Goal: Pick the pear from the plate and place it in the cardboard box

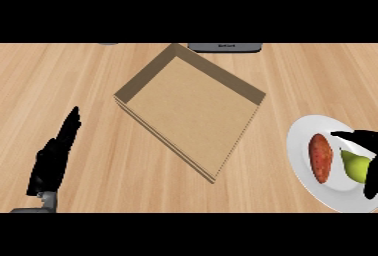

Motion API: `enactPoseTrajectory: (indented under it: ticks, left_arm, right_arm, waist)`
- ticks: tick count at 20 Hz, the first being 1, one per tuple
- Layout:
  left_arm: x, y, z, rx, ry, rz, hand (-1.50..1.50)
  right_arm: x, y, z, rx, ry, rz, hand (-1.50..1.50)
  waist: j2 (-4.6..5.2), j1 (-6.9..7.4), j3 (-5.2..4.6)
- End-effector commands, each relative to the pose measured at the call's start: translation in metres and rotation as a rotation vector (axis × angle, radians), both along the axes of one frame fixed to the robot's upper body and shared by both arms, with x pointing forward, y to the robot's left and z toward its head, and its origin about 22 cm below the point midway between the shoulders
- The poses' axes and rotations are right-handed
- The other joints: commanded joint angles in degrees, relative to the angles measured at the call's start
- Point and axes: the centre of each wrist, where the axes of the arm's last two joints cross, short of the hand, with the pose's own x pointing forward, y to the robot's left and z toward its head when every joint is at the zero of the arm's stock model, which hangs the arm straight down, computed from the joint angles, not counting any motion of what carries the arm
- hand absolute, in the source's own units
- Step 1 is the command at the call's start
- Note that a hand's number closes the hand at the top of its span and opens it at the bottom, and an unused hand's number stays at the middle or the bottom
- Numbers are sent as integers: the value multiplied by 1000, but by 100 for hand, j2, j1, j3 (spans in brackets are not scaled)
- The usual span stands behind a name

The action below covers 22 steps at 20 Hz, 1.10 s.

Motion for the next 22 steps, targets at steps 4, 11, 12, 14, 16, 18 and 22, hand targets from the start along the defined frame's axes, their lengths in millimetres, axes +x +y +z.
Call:
enactPoseTrajectory:
  ticks: [4, 11, 12, 14, 16, 18, 22]
  left_arm:
    - [4, 6, -7, 0, 12, 6, 0]
    - [-3, 18, -18, 1, -2, 11, 0]
    - [-7, 14, -1, 0, 3, -12, 0]
    - [11, 17, -3, 4, -3, 4, 0]
    - [-8, 29, -11, -6, 0, -6, 0]
    - [-1, -17, -2, -8, 7, -8, 0]
    - [16, -19, 12, -10, -30, -28, 0]
  right_arm:
    - [-5, -14, -12, -31, 31, 27, -150]
    - [-17, -11, -9, 1, -13, 50, 150]
    - [-17, -13, -25, -18, -61, 60, 150]
    - [-17, -9, -27, -79, -161, 85, 150]
    - [-3, -8, -5, -88, -178, 110, 150]
    - [-4, -7, -9, -96, -226, 104, 150]
    - [32, 52, -5, 4, -525, 198, 150]
  waist:
    - [8, 14, 1]
    - [-3, -23, -2]
    - [4, 25, 3]
    - [11, 2, 3]
    - [2, 17, -1]
    - [0, 3, 2]
    - [28, 72, 14]
